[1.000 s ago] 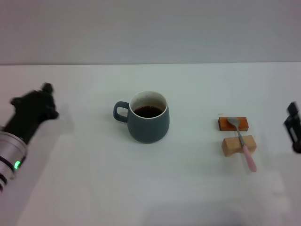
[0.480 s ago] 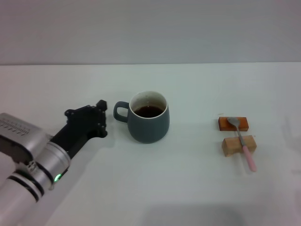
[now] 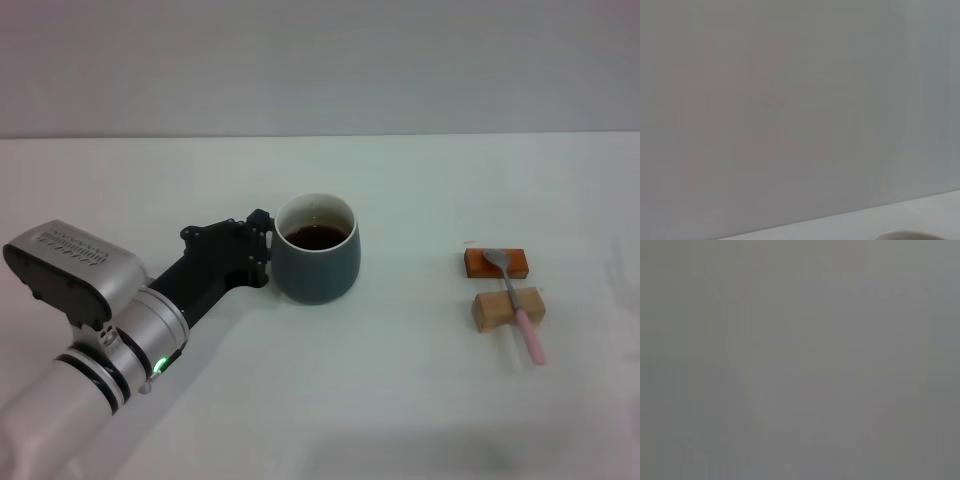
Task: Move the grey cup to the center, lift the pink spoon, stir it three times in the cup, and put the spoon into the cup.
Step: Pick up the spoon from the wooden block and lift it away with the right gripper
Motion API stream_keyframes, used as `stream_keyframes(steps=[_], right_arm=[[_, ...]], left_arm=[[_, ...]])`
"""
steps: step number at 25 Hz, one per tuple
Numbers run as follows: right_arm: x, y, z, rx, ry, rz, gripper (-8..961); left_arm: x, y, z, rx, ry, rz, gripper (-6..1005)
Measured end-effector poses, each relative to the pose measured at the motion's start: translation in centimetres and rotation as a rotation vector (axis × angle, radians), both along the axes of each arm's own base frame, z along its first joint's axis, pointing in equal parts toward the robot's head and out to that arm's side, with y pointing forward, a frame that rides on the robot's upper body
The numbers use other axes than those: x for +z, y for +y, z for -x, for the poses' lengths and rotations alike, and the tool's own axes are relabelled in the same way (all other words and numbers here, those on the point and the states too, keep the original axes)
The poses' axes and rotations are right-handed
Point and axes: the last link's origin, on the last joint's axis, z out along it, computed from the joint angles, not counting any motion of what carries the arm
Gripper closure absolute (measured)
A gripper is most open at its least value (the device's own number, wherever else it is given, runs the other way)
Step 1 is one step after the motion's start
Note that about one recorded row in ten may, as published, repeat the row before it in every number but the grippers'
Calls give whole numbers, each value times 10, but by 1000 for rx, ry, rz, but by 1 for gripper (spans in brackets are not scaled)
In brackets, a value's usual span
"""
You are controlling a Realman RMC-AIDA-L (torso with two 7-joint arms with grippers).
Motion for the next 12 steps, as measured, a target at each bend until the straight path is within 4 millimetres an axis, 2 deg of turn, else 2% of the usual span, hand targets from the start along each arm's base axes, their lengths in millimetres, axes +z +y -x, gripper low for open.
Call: stream_keyframes(steps=[12], right_arm=[[0, 4, 1, 4, 1, 5, 277]], left_arm=[[-10, -5, -11, -30, -7, 46, 1001]])
